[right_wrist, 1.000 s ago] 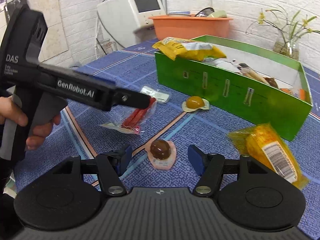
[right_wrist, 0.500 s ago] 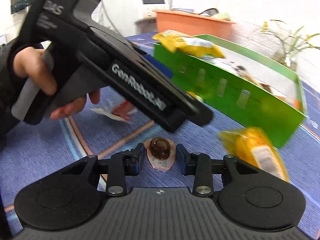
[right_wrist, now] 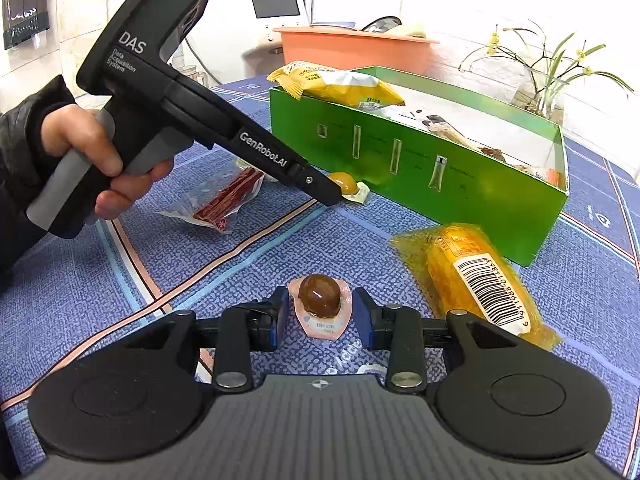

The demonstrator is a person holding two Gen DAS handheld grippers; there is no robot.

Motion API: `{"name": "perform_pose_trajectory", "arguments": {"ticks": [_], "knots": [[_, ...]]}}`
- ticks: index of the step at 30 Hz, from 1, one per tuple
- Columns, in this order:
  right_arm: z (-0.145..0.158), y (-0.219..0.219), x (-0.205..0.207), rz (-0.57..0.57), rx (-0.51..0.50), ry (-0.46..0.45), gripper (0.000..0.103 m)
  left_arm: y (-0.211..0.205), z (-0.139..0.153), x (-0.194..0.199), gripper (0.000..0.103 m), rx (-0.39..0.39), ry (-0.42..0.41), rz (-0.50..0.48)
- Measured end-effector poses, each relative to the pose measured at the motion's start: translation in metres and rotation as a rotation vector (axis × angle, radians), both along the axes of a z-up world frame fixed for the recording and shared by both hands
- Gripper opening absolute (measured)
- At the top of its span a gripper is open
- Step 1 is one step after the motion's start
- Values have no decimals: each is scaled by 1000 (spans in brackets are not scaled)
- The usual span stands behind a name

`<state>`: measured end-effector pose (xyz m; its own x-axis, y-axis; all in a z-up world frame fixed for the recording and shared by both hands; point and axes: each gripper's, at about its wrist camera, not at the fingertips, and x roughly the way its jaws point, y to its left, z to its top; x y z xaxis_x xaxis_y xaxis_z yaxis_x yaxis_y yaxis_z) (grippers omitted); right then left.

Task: Organize snacks
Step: 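Grasp the egg yolk cake with the left tool while the right tool grasps the chocolate cake, then carry both cakes into the green box and open both tools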

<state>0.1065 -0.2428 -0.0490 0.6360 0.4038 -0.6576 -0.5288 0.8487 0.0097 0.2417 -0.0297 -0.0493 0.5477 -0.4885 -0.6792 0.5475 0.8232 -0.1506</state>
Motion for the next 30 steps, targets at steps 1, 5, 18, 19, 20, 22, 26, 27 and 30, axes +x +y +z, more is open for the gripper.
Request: {"name": "perform_pose_trajectory", "arguments": {"ticks": [1,5,18,19,20,22,26,27,30], "knots": [[0,0,0,-2,0,2,62,-3,0,-2,17,21,-24,-4],[0,0,1,-4,3,4,62,-14,-1,-14,60,111,-207,-57],[-1,-1,0,-13,20,3,61,-8,1,7,20,76,-14,-107],[-1,-1,0,-22,24,5,61,-5,1,2,21,76,-22,-105],[0,-1,0,-33,29,6,61,-3,2,-4,21,72,-26,-98],[2,-2,-3,-50,39,4,61,5,3,-14,21,39,-23,-83],[9,-2,-11,-69,54,-30,61,38,17,-34,21,-73,-43,-5],[12,-2,-13,-73,63,-43,61,47,23,-40,21,-109,-50,19],[21,1,-18,-71,87,-83,61,71,42,-57,21,-169,-109,90]]}}
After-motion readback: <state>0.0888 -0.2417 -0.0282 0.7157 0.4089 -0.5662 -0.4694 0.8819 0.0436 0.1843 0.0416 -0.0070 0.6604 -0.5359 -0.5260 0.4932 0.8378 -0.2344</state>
